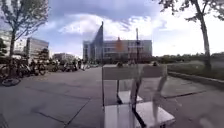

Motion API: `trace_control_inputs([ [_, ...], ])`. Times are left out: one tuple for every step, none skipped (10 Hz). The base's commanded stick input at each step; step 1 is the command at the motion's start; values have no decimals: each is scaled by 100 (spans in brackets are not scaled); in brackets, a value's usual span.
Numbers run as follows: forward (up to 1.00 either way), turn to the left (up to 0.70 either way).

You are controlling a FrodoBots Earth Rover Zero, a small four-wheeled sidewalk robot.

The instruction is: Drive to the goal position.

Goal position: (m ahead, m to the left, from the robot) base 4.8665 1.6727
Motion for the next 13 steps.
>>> trace_control_inputs([
  [-45,-27],
  [-45,-27],
  [-45,-27],
  [-45,-27],
  [-45,-27],
  [-40,-24],
  [-28,-17],
  [-17,-10],
  [-6,-4],
  [0,14],
  [0,44],
  [29,33],
  [45,27],
])
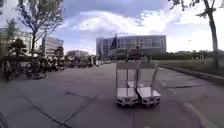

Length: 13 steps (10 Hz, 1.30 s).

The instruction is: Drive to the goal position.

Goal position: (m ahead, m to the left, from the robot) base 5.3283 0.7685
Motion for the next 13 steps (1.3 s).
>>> trace_control_inputs([
  [45,27],
  [45,27],
  [45,27],
  [45,27],
  [45,27],
  [45,27],
  [45,27],
  [45,27],
  [45,27],
  [45,27],
  [45,27],
  [45,27],
  [45,27],
])
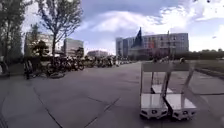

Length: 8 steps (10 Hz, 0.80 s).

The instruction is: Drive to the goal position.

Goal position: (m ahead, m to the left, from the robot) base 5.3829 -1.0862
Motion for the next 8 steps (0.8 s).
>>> trace_control_inputs([
  [45,27],
  [45,27],
  [45,27],
  [45,27],
  [45,27],
  [45,27],
  [45,27],
  [45,27],
])
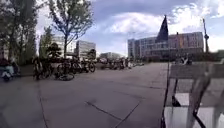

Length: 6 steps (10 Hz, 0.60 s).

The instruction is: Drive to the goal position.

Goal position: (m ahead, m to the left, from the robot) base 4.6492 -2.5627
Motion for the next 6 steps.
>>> trace_control_inputs([
  [45,27],
  [45,27],
  [45,27],
  [45,27],
  [45,12],
  [45,0],
])
